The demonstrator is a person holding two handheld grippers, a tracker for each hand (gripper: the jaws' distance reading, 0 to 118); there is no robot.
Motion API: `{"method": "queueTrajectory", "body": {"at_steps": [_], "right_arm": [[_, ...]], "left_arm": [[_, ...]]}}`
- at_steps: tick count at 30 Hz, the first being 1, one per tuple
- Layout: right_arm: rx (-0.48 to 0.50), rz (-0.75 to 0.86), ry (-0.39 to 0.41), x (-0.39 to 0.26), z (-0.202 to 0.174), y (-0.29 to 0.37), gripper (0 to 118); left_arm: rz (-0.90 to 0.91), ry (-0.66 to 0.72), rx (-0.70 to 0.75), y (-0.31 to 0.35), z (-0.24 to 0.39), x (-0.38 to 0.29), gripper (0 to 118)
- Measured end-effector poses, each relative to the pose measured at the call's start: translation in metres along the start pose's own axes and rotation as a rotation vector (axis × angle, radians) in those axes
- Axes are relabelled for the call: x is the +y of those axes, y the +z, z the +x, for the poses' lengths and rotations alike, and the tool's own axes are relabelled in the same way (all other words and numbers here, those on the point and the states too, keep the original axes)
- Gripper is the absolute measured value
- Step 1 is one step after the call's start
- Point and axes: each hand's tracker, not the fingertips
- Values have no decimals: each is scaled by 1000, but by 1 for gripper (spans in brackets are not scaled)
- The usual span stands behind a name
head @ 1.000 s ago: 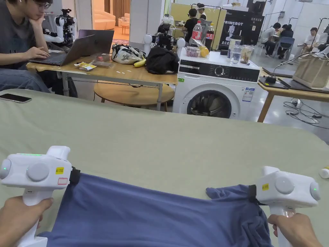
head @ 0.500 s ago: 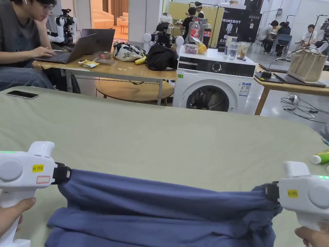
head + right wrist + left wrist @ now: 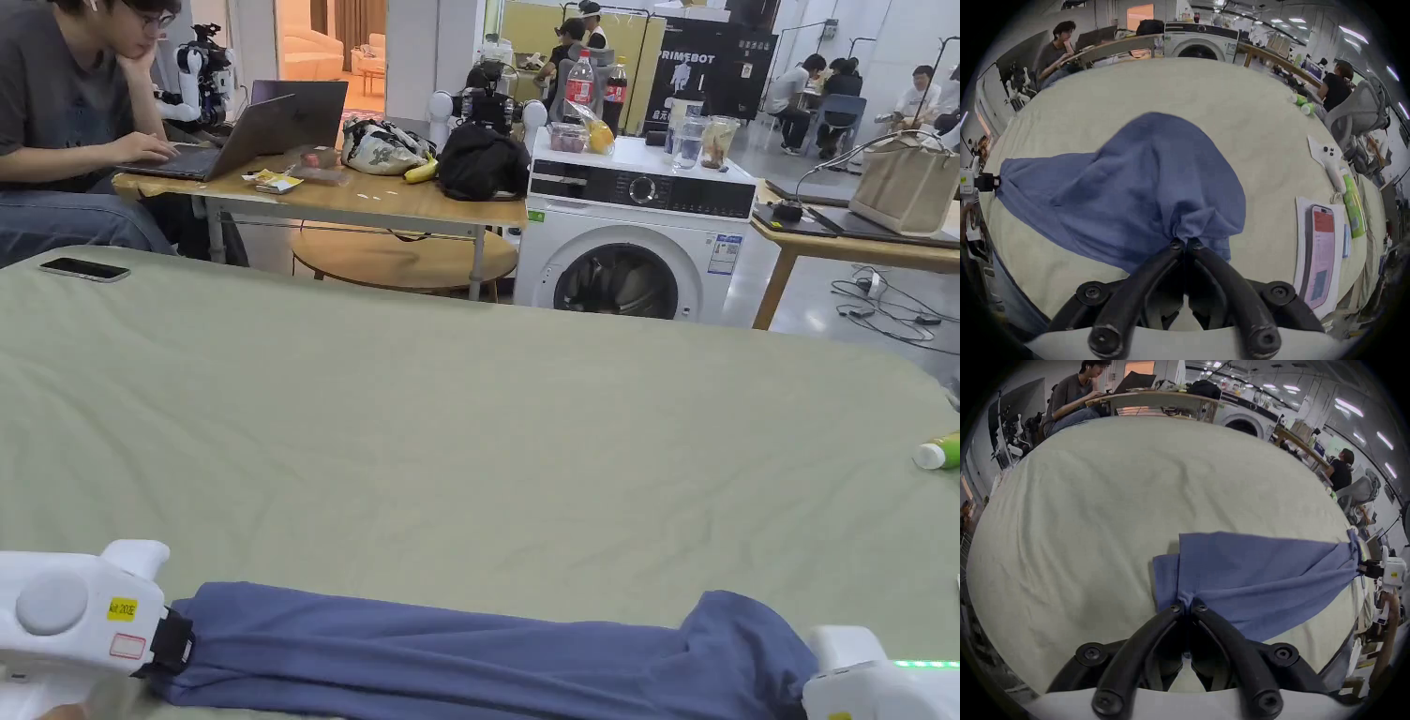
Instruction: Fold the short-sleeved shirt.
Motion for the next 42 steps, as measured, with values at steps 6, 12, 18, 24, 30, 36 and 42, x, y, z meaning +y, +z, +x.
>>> {"method": "queueTrajectory", "body": {"at_steps": [6, 12, 18, 24, 30, 36, 42], "right_arm": [[-27, 21, -9, -1, -7, 1, 14], [-133, 178, -18, 11, -18, 50, 54], [-142, 471, -40, 27, -51, 77, 53], [-100, 823, -102, 24, -95, 75, 0], [-62, 940, -122, 28, -124, 81, 0], [-59, 960, -70, 41, -148, 80, 0], [-29, 914, -41, 49, -162, 65, 0]], "left_arm": [[18, 6, 24, 9, 7, -2, 6], [179, 1, 8, 42, 22, 4, 36], [482, -65, 27, 66, 57, 6, 36], [749, -125, 142, 69, 88, 4, 7], [862, -172, 207, 76, 106, -2, 0], [723, -81, 167, 81, 70, 2, 0], [405, 108, -37, 65, -21, 1, 2]]}}
